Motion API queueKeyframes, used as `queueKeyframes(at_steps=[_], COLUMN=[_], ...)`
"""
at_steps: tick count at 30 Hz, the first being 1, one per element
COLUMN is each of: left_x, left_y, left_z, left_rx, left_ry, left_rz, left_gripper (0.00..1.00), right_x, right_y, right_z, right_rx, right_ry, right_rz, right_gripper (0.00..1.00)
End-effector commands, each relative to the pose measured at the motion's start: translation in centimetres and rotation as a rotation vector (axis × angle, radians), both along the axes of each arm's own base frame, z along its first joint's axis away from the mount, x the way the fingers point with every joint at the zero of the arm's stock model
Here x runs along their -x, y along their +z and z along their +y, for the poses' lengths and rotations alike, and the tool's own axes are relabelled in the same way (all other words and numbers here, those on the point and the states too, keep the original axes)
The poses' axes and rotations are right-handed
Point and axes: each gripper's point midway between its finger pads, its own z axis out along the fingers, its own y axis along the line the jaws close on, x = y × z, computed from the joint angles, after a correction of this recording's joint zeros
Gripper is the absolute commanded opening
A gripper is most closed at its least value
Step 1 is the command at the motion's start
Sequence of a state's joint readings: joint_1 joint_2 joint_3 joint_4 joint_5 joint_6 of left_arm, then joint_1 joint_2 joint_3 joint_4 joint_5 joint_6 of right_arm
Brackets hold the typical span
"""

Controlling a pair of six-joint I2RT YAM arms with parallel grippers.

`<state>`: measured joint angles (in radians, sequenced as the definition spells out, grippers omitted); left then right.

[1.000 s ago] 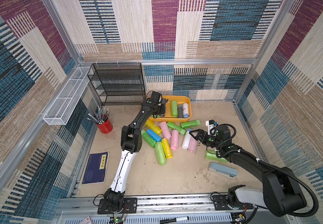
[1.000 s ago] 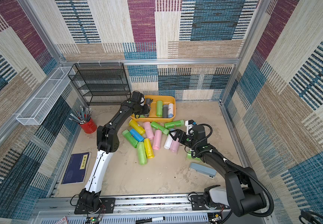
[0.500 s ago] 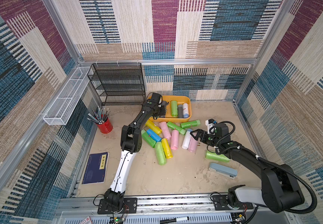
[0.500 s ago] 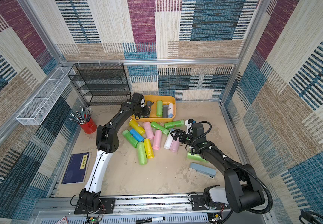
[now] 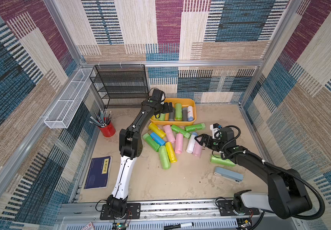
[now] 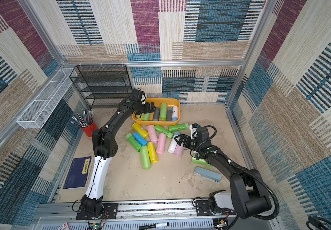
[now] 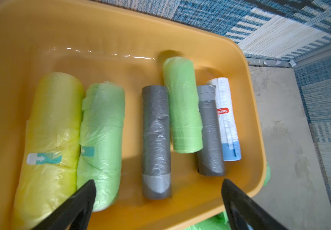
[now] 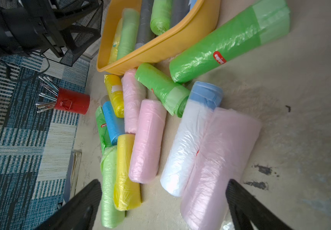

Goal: Put the roll of trash bags into the storage box
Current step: Place the roll of trash bags in the storage box, then pick up the roll of trash bags from the center of the board.

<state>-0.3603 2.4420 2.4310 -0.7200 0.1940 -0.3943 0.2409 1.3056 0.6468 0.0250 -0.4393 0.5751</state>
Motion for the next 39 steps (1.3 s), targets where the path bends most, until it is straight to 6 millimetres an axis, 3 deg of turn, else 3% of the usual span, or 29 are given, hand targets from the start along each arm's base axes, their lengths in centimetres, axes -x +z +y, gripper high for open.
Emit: queueKeyframes(at_steps=[1, 6, 14, 23, 27, 33, 39], left_x=[1.1, 3.8, 9.4, 15.4, 17.8, 20.1, 22.3], left_y=[2.7, 5.5, 7.8, 11.0, 10.8, 7.3, 4.9], left_z=[-0.8, -1.5, -1.6, 1.3, 2.9, 6.3, 5.6], left_rx=[0.054, 0.054, 0.006, 0.109, 0.12, -0.003, 0.166], left_ry=[-0.018, -0.064, -0.082, -0.04, -0.013, 0.062, 0.066], left_rz=[-0.018, -0.037, -0.092, -0.25, -0.279, -0.231, -0.213], left_gripper=[0.99, 0.99, 0.98, 0.99, 0.98, 0.98, 0.98], right_x=[0.3, 0.6, 0.2, -0.1, -0.1, -0.3, -0.4], right_y=[-0.1, -0.8, -1.4, -2.7, -3.2, -4.7, -6.6], right_z=[0.1, 0.0, -1.0, -1.1, -0.8, -1.0, -1.4], right_rx=[-0.016, -0.007, 0.064, 0.122, 0.118, 0.137, 0.175], right_ry=[0.004, 0.006, -0.028, -0.001, 0.011, 0.006, -0.016], right_rz=[0.007, 0.024, 0.024, 0.07, 0.085, 0.13, 0.175], right_gripper=[0.99, 0.99, 0.99, 0.93, 0.88, 0.82, 0.73])
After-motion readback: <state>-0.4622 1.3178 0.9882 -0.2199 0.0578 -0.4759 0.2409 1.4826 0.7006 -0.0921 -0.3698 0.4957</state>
